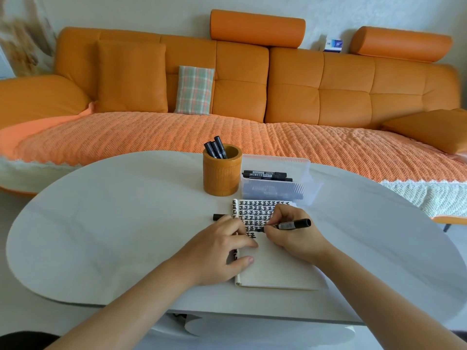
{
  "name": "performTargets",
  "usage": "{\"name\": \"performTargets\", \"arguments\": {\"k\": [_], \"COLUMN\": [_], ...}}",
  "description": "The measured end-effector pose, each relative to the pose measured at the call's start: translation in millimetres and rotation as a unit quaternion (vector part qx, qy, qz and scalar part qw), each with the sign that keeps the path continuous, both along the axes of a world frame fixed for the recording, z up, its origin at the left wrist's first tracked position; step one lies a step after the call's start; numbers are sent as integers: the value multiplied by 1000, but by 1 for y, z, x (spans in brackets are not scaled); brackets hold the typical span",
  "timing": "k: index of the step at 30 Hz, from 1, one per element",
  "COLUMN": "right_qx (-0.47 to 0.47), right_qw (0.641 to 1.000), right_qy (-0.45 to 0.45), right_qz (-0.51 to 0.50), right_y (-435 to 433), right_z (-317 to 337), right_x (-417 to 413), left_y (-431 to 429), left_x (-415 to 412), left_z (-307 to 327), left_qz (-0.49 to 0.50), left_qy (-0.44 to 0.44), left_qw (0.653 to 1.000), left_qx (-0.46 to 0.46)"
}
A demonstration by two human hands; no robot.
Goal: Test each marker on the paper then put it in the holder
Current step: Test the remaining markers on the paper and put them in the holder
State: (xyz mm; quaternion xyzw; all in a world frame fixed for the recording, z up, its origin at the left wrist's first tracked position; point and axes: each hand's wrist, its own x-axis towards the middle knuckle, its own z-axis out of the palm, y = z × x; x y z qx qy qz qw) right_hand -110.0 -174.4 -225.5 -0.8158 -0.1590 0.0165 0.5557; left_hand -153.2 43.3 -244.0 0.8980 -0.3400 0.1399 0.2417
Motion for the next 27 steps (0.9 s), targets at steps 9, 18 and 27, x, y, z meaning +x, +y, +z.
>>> {"name": "performTargets", "arguments": {"k": [9,18,27], "right_qx": [-7,-28,-37], "right_qw": [1000,999,998], "right_qy": [-17,-19,-39], "right_qz": [21,42,40], "right_y": [-2,-3,-3], "right_z": [-6,-6,-6], "right_x": [2,1,0], "left_y": [-2,-2,-1], "left_x": [1,1,1], "left_z": [0,-1,-1], "left_qz": [5,10,9], "left_qy": [15,24,22], "left_qw": [1000,1000,1000], "left_qx": [-6,-14,-16]}}
